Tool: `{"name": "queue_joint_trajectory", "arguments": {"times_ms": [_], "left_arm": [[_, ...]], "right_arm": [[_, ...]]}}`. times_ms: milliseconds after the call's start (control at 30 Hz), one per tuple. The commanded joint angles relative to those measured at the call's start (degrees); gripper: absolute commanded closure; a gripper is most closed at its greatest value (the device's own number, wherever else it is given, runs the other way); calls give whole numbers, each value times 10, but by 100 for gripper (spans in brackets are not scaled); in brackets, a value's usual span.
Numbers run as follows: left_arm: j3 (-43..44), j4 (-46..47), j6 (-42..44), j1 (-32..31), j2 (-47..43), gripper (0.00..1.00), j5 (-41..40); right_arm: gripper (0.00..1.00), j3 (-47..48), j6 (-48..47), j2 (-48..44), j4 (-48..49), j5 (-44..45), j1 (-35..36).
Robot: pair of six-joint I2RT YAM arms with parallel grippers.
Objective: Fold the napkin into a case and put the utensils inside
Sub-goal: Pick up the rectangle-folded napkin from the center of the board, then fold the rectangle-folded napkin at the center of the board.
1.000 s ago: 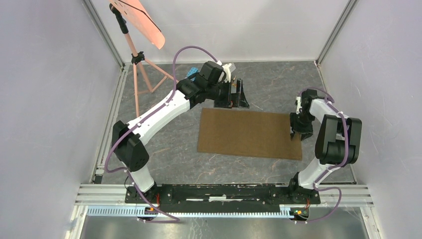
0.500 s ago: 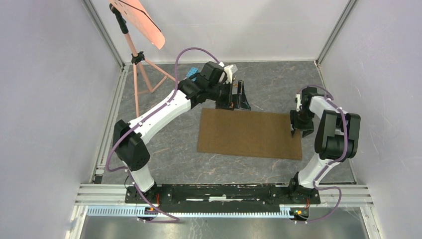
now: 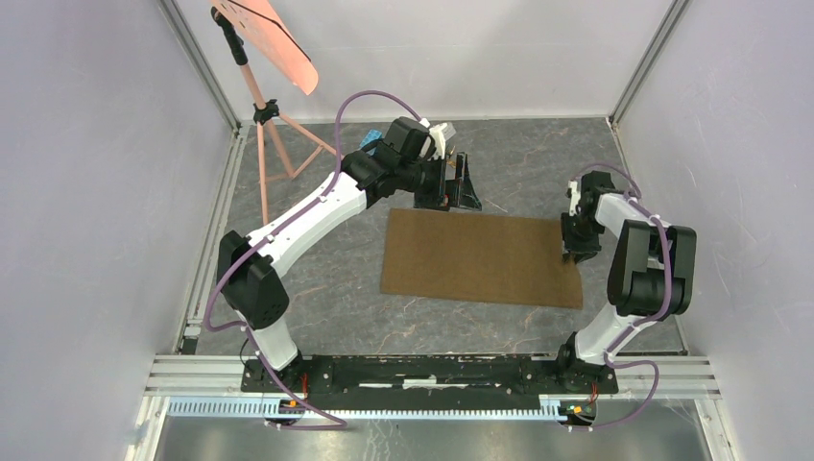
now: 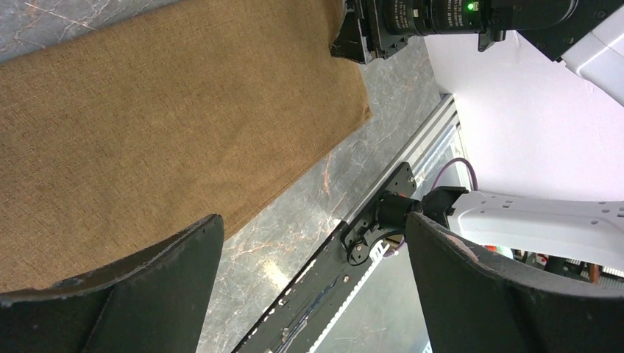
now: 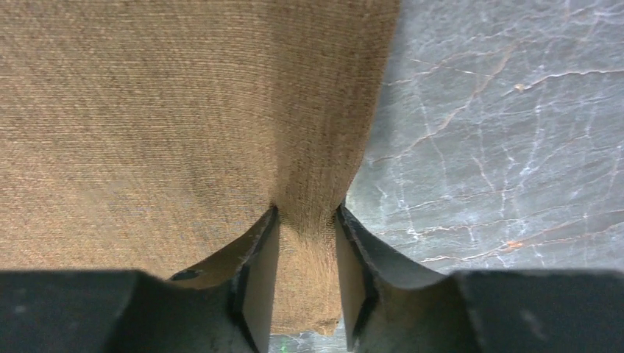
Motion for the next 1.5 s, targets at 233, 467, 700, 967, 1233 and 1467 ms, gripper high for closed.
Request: {"name": "queue_joint_trajectory", "arguments": {"times_ms": [233, 467, 700, 967, 1233, 1467], "left_arm": [[1, 21, 8, 5, 1, 0, 25], [1, 21, 7, 5, -3, 0, 27], [0, 20, 7, 5, -4, 0, 24], [15, -3, 26, 19, -14, 0, -8], [22, -18, 35, 68, -35, 0, -36], [28, -30, 47, 76, -41, 0, -66]], "right_arm": [[94, -55, -37, 2, 47, 96, 35], [100, -31, -45, -38, 23, 201, 27], [100, 13, -71, -25, 17, 349, 28], [100, 48, -24, -33, -32, 198, 128], [100, 30, 90, -61, -21, -72, 255], [100, 26, 205, -35, 59, -184, 338]]}}
